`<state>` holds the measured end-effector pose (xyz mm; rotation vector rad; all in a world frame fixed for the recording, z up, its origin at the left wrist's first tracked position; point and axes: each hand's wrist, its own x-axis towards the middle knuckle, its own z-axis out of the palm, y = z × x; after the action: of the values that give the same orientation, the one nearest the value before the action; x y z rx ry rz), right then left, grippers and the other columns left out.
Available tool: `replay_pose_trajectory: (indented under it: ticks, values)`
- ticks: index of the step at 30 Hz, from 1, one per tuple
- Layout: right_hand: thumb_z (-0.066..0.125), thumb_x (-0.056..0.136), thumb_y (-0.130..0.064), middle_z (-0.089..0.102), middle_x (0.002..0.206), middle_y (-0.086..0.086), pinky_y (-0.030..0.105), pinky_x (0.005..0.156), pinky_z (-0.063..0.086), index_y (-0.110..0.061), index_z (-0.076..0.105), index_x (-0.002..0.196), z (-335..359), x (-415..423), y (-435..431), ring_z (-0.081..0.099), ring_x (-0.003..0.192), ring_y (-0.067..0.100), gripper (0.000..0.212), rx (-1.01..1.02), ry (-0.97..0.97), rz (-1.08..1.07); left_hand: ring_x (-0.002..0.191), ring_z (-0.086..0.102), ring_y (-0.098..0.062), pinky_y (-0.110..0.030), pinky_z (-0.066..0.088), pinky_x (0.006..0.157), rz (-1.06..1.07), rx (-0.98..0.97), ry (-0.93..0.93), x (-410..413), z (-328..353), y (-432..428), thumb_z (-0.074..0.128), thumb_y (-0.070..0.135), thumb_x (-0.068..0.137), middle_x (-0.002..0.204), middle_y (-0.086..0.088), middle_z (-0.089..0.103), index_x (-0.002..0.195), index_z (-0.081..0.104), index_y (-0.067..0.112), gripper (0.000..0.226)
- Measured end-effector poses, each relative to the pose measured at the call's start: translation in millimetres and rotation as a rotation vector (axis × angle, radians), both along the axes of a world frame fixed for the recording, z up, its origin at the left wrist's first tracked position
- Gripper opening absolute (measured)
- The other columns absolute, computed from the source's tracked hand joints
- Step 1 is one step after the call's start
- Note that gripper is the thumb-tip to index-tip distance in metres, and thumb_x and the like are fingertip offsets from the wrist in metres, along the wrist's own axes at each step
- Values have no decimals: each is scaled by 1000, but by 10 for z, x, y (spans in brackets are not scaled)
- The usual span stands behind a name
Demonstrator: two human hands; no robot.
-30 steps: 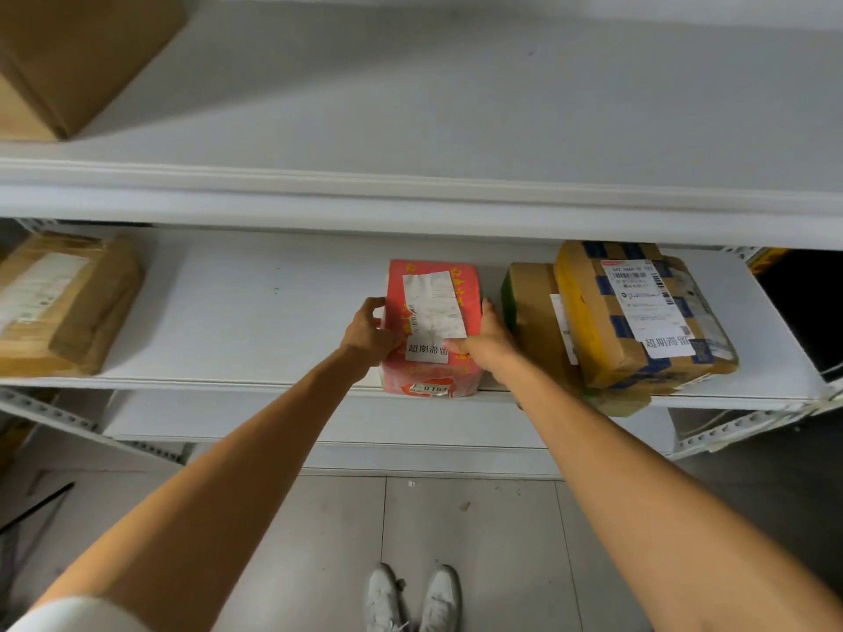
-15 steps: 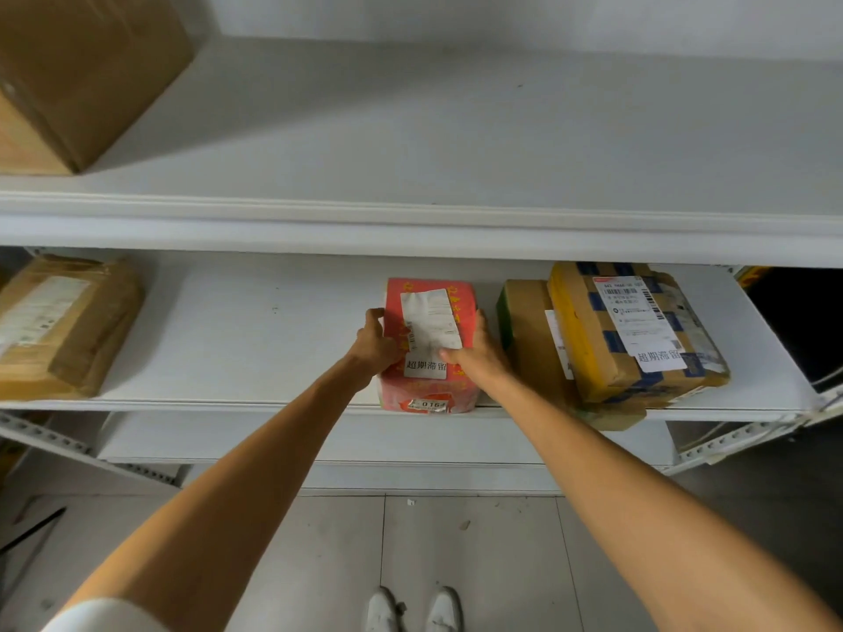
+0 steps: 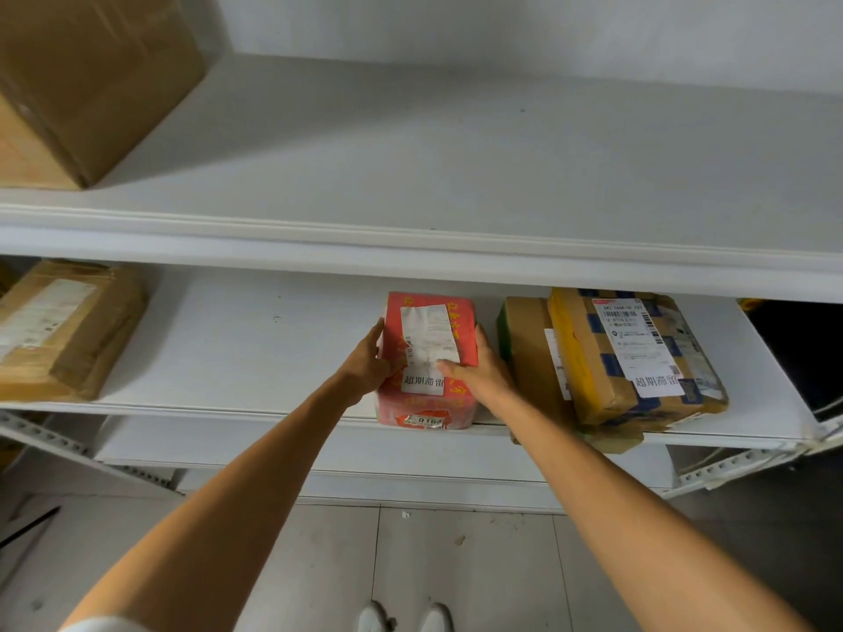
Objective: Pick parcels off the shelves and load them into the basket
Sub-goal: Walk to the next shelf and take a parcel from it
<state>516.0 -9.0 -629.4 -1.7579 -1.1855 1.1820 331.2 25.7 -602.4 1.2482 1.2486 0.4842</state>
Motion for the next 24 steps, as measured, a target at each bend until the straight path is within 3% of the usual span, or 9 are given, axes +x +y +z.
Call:
replay_pose_trajectory:
  ticks: [4, 9, 14, 17, 20, 22, 24]
  values:
    - [69, 88, -18, 59, 131, 6, 29, 85, 52, -19, 24, 152, -23, 14, -26, 59, 115, 24, 78, 3, 25, -53, 115, 55, -35, -51, 54, 83, 34, -27, -12, 10, 3, 16, 49, -11, 90, 127, -15, 54, 152, 17, 23, 78]
    - [73, 81, -5, 57, 131, 5, 27, 82, 46, -19, 29, 149, 64, 72, 20, 53, 122, 24, 82, -50, 69, -39, 96, 59, -28, -33, 53, 54, 15, -30, -14, -15, 0, 67, 50, -13, 88, 102, -6, 58, 147, 22, 19, 73]
    - [75, 79, -1, 55, 135, 5, 27, 82, 49, -22, 21, 153, 95, 32, -24, 55, 117, 19, 94, -69, 148, -83, 94, 55, -26, -42, 55, 64, -64, 0, 49, -1, 58, 62, 45, -8, 93, 106, -9, 52, 144, 14, 17, 65]
    - [79, 76, -6, 57, 134, 2, 32, 93, 50, -23, 25, 152, 94, -10, -73, 57, 115, 16, 94, -52, 137, -127, 110, 55, -35, -51, 49, 83, -97, 67, 28, -7, 60, 53, 43, -10, 92, 113, -14, 50, 143, 15, 10, 62]
    - [81, 74, -11, 63, 126, -1, 44, 96, 52, -31, 36, 147, 84, -109, -145, 61, 114, 19, 88, -46, 109, -180, 84, 59, -24, -54, 47, 70, -169, 111, -77, -125, 9, 77, 45, -16, 90, 94, -4, 51, 138, 25, 3, 55]
    - [83, 74, -18, 67, 118, -7, 45, 92, 55, -38, 44, 140, 99, -219, -243, 64, 107, 18, 80, -44, 66, -231, 93, 62, -32, -47, 53, 62, -235, 80, -142, -213, -19, 134, 50, -15, 89, 100, -6, 56, 134, 32, 7, 53]
    - [82, 74, -23, 68, 114, -10, 43, 88, 56, -39, 48, 136, 146, -388, -353, 66, 104, 17, 73, -40, 32, -286, 103, 58, -32, -48, 54, 75, -247, 27, -135, -295, -29, 193, 54, -11, 88, 109, -7, 57, 129, 37, 19, 54]
